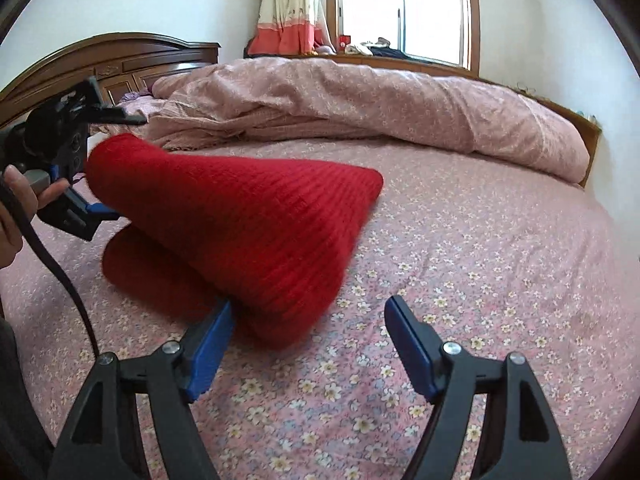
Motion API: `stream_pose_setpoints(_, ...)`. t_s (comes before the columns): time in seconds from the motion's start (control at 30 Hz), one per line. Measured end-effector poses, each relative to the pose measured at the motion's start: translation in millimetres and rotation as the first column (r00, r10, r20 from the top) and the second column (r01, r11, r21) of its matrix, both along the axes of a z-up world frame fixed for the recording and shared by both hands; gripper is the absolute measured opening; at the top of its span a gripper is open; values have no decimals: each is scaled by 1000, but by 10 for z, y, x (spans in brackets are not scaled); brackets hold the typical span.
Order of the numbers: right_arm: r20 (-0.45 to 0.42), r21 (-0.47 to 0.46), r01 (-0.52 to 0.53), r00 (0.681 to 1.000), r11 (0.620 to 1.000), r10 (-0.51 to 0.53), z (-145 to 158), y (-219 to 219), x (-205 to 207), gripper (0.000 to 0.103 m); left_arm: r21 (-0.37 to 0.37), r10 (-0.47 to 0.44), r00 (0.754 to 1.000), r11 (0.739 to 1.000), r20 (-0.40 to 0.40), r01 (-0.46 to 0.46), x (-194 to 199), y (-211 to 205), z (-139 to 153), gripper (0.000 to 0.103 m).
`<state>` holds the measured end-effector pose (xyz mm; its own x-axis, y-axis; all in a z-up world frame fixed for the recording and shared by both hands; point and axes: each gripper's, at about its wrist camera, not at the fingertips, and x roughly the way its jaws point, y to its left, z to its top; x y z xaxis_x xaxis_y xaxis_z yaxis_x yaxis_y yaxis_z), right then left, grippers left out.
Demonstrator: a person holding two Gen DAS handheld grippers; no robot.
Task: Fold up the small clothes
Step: 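Lower the folded side onto the cardigan and open the left tool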
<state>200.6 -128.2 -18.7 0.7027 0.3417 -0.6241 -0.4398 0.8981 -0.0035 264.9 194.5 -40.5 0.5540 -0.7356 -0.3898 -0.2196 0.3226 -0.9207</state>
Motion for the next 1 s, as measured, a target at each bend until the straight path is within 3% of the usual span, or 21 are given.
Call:
stream_pose_setpoints(0.07, -21, 1, 1, 1000, 1000, -1, -75, 23, 49, 79, 61, -4, 1000, 998, 0, 4, 57, -86, 27, 51)
stream_pose_setpoints(0.1, -34, 4, 1, 999, 1000, -1, -97, 25, 81, 79, 136, -15, 1000, 991, 8, 14, 82, -138, 90, 27)
stream_pose_setpoints(0.13, -42, 11, 1, 999, 1000, 0, -109, 20, 96, 79, 203, -21, 999, 979, 35, 14, 96, -185, 184, 24)
stream_pose_setpoints(0.2, -41, 17, 7, 999, 1000, -6, -99, 40, 146, 79, 242, -39, 992, 970, 119, 9, 129, -291, 336, 22)
stream_pose_setpoints(0.3, -7, -29, 38, 999, 999, -38, -76, 145, 175, 79, 267, -109, 960, 963, 257, 38, 210, -497, 628, 22)
stream_pose_setpoints(0.47, 113, -108, 60, 992, 992, -48, -2, 382, 158, 79, 296, -154, 925, 954, 347, 47, 278, -657, 821, 22)
stream_pose_setpoints(0.57, 88, -154, 123, 990, 980, -111, -64, 391, 257, 80, 335, -138, 935, 942, 328, 22, 227, -565, 755, 21)
stream_pose_setpoints(0.67, 155, -94, 183, 974, 979, -167, 27, 165, 63, 80, 374, -104, 963, 928, 249, 3, 130, -379, 536, 19)
stream_pose_setpoints(0.73, 189, -113, 205, 965, 972, -181, 19, 81, -44, 80, 404, -108, 977, 915, 182, 26, 96, -362, 392, 18)
stream_pose_setpoints(0.8, 92, -188, 171, 983, 967, -156, -154, 100, 45, 80, 441, -114, 982, 897, 153, 35, 96, -438, 295, 18)
stream_pose_setpoints(0.87, 57, -170, 163, 986, 972, -156, -170, 68, 112, 80, 494, -128, 980, 869, 151, 37, 97, -571, 316, 18)
stream_pose_setpoints(0.97, 94, -149, 162, 984, 976, -149, -108, 80, 94, 80, 579, -134, 979, 815, 153, 21, 71, -701, 353, 20)
stream_pose_setpoints(1.0, 105, -159, 162, 984, 974, -147, -109, 102, 88, 79, 586, -131, 980, 810, 152, 18, 74, -716, 343, 20)
